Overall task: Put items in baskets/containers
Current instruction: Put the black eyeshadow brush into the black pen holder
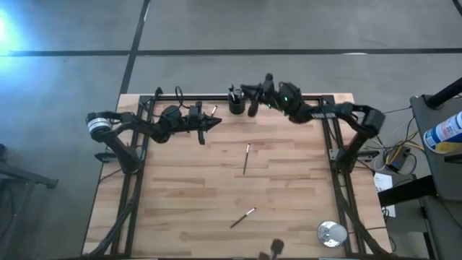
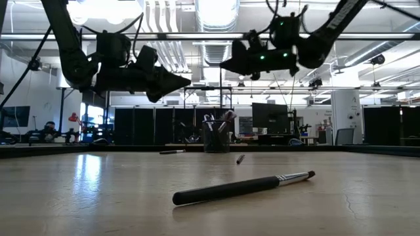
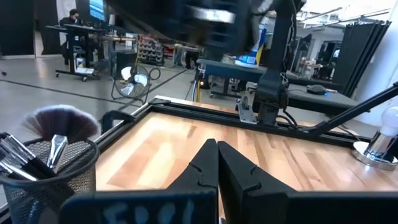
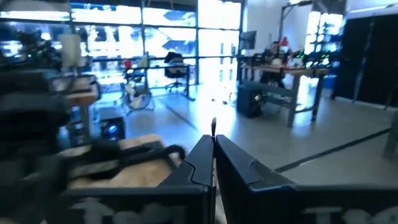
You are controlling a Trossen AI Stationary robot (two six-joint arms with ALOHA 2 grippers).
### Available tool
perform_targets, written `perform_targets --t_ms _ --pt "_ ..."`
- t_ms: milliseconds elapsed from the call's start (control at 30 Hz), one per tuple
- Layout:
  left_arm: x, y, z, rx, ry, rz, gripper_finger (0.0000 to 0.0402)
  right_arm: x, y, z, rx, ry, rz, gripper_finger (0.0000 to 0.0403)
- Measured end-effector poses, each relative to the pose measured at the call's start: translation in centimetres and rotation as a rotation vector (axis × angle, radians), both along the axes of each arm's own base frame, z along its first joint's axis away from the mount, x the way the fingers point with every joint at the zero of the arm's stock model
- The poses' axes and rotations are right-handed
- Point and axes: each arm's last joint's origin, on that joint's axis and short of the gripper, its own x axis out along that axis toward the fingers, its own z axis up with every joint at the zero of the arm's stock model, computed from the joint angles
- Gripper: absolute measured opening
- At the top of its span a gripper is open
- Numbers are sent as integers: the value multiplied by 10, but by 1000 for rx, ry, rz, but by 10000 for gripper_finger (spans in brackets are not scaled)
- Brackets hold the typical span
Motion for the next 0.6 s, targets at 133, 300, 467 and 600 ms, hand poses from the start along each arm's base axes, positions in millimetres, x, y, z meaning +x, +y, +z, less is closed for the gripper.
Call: perform_targets --t_ms 133,300,467,600 --pt "0 0 -2 -12 20 0 0 12 -31 -9 -13 20 -32 8" --pt "0 0 -5 -27 44 0 0 22 -53 -31 69 54 -18 8" --pt "-2 -1 -8 -34 56 0 0 28 -56 -57 105 122 -45 8" --pt "-3 -2 -9 -44 59 3 0 29 -60 -70 133 155 -97 8"
